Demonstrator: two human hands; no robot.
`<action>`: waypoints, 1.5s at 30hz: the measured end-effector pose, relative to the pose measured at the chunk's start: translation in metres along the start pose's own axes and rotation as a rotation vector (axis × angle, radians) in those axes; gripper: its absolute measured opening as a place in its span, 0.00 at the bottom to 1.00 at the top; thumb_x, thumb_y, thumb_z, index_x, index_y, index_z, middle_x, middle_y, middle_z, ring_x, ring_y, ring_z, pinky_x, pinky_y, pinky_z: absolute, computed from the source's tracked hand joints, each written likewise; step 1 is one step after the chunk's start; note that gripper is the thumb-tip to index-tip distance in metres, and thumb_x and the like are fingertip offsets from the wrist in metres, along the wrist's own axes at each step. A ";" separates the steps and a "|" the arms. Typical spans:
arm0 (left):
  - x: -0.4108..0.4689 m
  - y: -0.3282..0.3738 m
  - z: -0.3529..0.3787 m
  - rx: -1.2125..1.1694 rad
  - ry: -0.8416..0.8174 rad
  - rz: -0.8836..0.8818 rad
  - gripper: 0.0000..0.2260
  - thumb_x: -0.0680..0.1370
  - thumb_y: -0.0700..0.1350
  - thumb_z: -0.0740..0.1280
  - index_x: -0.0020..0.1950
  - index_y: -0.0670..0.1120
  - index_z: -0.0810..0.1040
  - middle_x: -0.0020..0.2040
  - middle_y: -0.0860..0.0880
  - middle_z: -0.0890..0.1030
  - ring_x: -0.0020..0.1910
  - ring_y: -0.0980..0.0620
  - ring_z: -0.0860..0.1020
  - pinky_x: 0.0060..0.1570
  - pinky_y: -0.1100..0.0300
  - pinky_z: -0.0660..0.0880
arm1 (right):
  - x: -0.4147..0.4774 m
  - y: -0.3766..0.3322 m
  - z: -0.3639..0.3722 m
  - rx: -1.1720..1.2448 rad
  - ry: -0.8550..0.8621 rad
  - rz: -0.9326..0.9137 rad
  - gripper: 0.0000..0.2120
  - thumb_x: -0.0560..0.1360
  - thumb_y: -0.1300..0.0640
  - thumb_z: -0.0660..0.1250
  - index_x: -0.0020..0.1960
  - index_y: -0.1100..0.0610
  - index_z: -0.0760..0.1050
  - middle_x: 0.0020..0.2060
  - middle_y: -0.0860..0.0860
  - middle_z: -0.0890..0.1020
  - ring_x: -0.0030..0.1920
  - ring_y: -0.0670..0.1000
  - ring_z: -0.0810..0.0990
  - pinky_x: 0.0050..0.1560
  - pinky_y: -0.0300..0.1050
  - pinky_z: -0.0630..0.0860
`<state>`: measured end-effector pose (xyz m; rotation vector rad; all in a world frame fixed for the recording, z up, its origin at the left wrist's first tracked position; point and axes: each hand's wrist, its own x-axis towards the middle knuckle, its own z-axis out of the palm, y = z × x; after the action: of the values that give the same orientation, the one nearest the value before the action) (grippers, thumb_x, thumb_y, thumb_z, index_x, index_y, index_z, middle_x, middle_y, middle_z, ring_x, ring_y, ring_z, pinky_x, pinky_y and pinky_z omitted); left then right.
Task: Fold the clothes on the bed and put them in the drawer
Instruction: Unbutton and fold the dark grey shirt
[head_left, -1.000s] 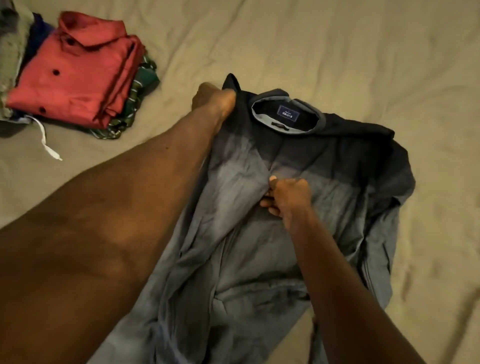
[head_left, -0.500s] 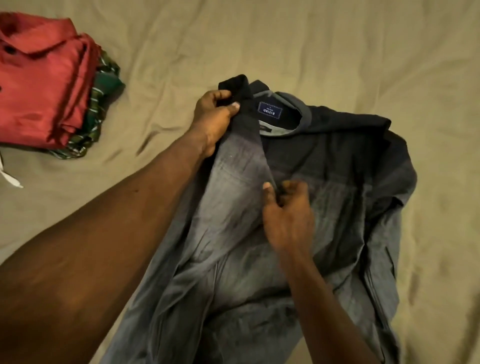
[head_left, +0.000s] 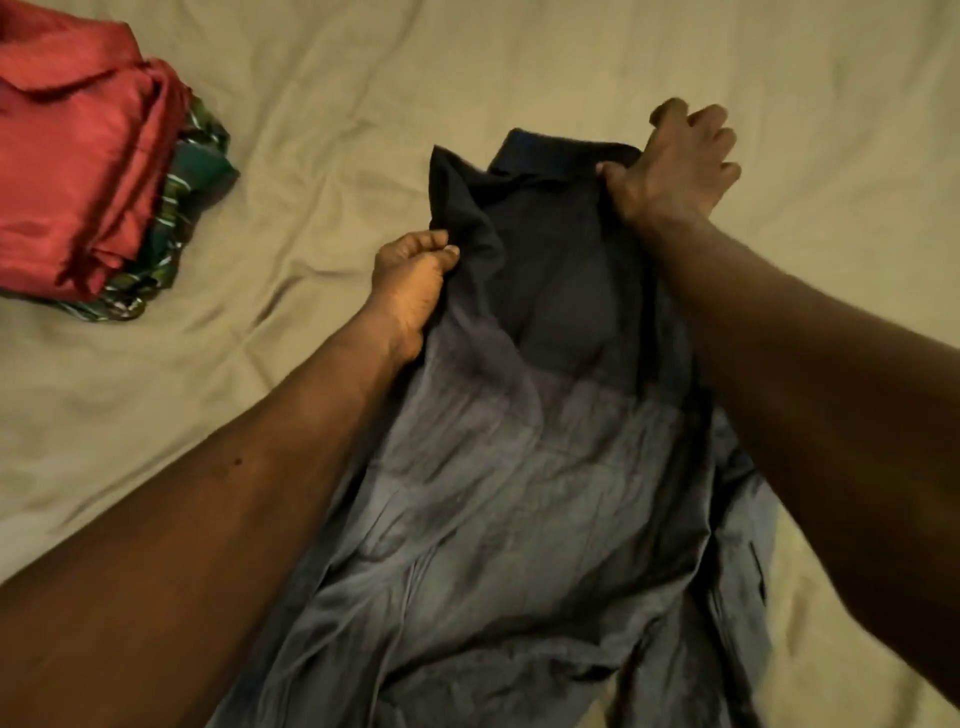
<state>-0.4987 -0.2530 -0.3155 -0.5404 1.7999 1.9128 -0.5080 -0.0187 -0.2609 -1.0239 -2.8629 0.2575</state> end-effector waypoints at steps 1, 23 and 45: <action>0.001 0.001 0.002 0.034 0.034 0.003 0.07 0.80 0.39 0.70 0.56 0.41 0.84 0.52 0.43 0.86 0.55 0.43 0.84 0.60 0.47 0.81 | -0.008 -0.007 0.002 0.008 0.068 -0.016 0.23 0.78 0.47 0.69 0.68 0.54 0.70 0.67 0.57 0.71 0.67 0.60 0.70 0.64 0.56 0.68; 0.038 -0.002 0.014 0.474 0.228 -0.115 0.26 0.77 0.64 0.68 0.58 0.42 0.84 0.57 0.43 0.85 0.57 0.42 0.83 0.57 0.54 0.79 | -0.033 -0.068 0.060 0.351 -0.214 -0.452 0.22 0.81 0.41 0.54 0.58 0.53 0.81 0.56 0.55 0.84 0.60 0.60 0.80 0.59 0.54 0.75; -0.302 -0.107 -0.174 1.051 0.270 -0.054 0.22 0.73 0.55 0.75 0.63 0.57 0.72 0.55 0.54 0.78 0.57 0.45 0.79 0.49 0.56 0.72 | -0.397 -0.029 0.001 1.046 -0.849 0.643 0.12 0.80 0.47 0.69 0.43 0.54 0.82 0.38 0.52 0.83 0.34 0.49 0.81 0.34 0.40 0.76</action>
<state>-0.1948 -0.4406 -0.2426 -0.4406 2.5654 0.6525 -0.2198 -0.2933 -0.2675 -1.6781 -2.0433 2.3417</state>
